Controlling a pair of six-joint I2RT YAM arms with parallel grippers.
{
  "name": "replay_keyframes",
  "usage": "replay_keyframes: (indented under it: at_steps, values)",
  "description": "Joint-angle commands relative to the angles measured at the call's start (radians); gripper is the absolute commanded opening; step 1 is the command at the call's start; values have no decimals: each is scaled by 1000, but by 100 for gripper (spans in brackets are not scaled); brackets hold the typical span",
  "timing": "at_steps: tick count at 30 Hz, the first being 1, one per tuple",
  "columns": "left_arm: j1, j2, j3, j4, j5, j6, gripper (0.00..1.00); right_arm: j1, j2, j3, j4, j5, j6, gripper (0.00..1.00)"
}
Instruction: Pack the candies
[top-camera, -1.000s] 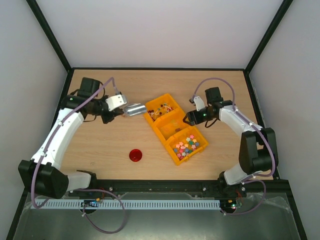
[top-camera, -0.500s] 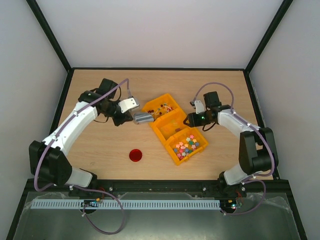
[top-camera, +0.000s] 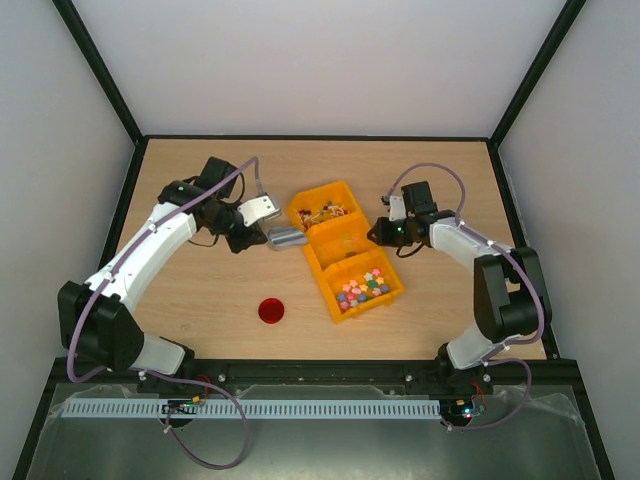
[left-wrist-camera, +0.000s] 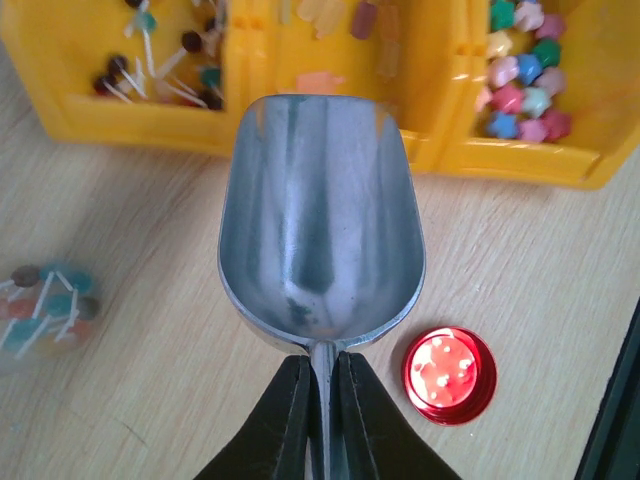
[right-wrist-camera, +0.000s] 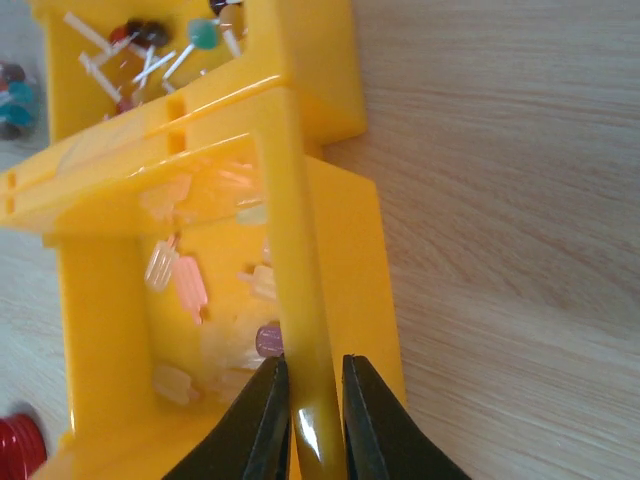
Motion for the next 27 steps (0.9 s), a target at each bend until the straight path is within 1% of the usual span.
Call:
replay_keyframes:
  at_steps: [1, 5, 9, 11, 13, 14, 17, 18, 19, 22, 25, 27]
  values:
    - [-5, -19, 34, -76, 8, -12, 2, 22, 23, -1, 82, 49, 119, 13]
    - [-6, -34, 33, -101, 16, -10, 2, 41, 41, -5, 141, 66, 162, 13]
    - [-16, -43, 55, -164, 70, 30, 2, 52, 94, 26, 170, 58, 150, 14]
    - [-37, -44, 62, -198, 69, 55, 2, 52, 115, 47, 173, 58, 138, 13]
    - [-79, -31, 65, -233, 37, 79, 2, 52, 125, 65, 168, 61, 135, 15]
    - [-102, -22, 66, -247, 19, 85, 2, 52, 127, 73, 164, 51, 132, 17]
    - [-169, 9, 75, -266, -29, 84, 2, 52, 106, 81, 146, 11, 116, 32]
    - [-185, 16, 81, -263, -47, 77, 2, 51, 94, 80, 137, 7, 111, 34]
    - [-198, 25, 90, -259, -66, 68, 2, 48, 79, 80, 131, 4, 102, 39]
    - [-236, 62, 131, -265, -115, 38, 2, 30, 43, 80, 97, -14, 70, 56]
    - [-281, 106, 186, -284, -161, 14, 2, 5, 11, 79, 48, -33, 40, 64]
    - [-318, 136, 219, -301, -211, 5, 2, -15, -7, 76, 5, -54, 17, 66]
